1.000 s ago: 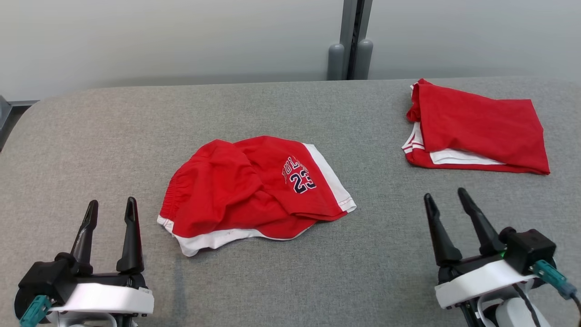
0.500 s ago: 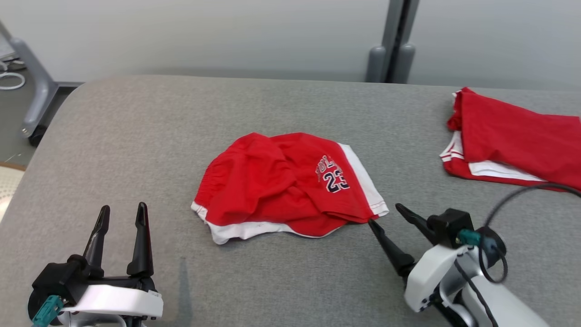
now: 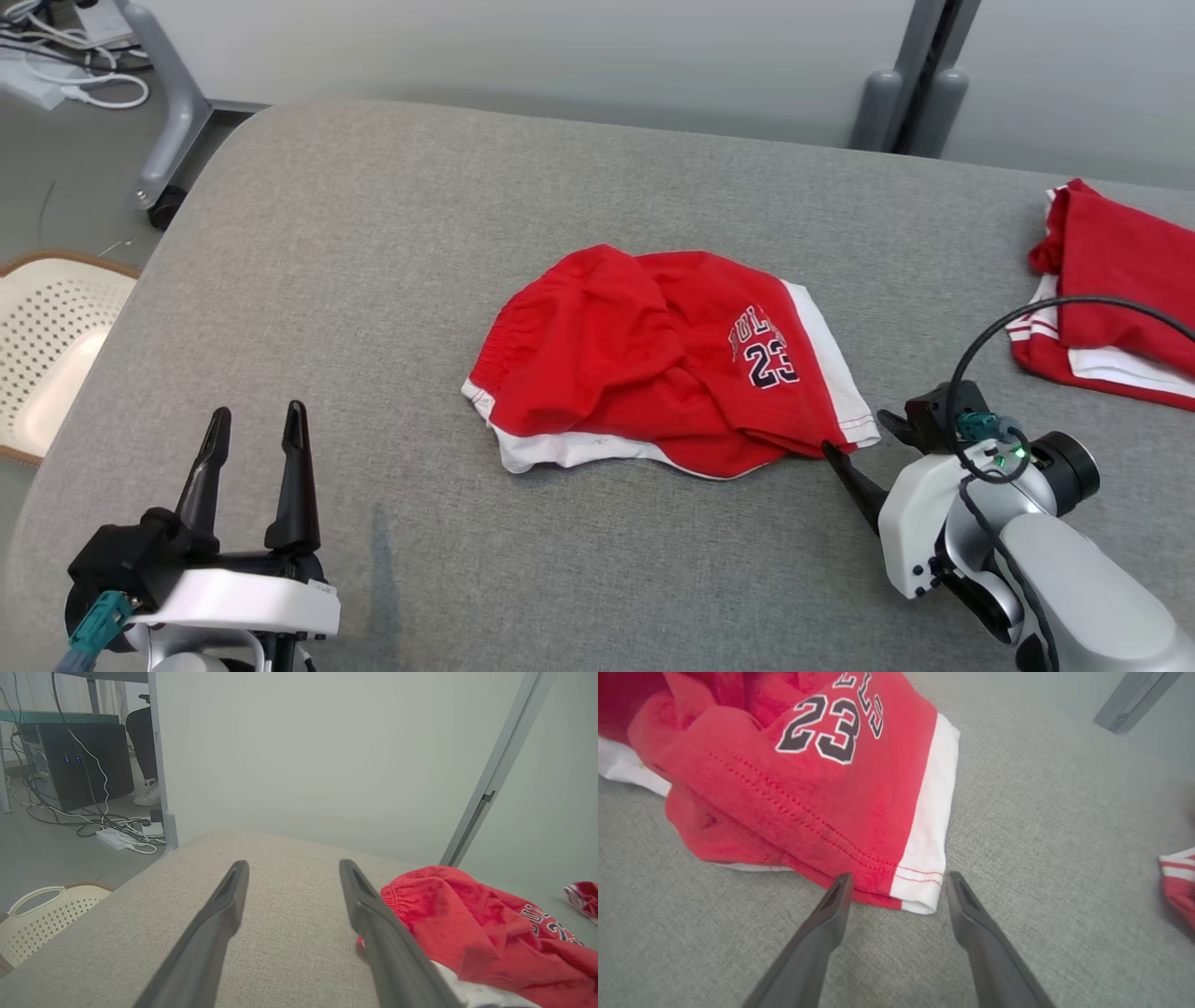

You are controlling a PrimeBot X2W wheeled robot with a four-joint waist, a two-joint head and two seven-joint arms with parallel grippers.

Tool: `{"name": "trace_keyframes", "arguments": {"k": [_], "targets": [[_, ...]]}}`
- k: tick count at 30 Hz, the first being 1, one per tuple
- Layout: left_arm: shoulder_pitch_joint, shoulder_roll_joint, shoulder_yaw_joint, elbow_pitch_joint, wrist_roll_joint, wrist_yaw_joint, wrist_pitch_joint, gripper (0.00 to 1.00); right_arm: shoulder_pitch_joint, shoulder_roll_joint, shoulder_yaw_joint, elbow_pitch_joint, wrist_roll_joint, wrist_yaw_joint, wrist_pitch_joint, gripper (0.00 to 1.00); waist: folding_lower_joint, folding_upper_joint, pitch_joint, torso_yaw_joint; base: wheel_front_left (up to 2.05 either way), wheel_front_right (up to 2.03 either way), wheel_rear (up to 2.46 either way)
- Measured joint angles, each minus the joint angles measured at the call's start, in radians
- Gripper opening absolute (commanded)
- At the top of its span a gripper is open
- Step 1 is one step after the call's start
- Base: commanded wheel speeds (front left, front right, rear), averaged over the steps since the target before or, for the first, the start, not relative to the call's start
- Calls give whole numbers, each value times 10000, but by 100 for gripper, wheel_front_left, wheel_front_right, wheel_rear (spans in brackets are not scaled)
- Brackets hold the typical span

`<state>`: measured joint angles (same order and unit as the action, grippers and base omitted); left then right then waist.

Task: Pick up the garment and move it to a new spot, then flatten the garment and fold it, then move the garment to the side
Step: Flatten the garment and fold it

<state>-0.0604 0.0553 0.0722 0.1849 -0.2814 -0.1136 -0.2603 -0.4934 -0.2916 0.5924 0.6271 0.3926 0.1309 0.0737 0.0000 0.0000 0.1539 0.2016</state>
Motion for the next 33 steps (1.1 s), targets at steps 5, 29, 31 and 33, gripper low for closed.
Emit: {"name": "trace_keyframes", "arguments": {"k": [5,29,31,33], "targets": [[-76,-21,29,46,0,-50,0,100,-114,46,86,405,357,0,378,100,0,0,151,224,0,0,0],[-314,-56,-25,136,69,-128,0,100,-1867,-575,-1047,466,391,0,96,0,0,0,542,551,0,0,0],[-384,-61,-125,161,50,-130,0,100,-2309,-717,-1225,545,353,0,132,0,0,0,716,657,0,0,0],[-461,-61,-192,178,21,-130,0,100,-2535,-817,-1304,629,276,0,86,0,0,0,805,731,0,0,0]]}}
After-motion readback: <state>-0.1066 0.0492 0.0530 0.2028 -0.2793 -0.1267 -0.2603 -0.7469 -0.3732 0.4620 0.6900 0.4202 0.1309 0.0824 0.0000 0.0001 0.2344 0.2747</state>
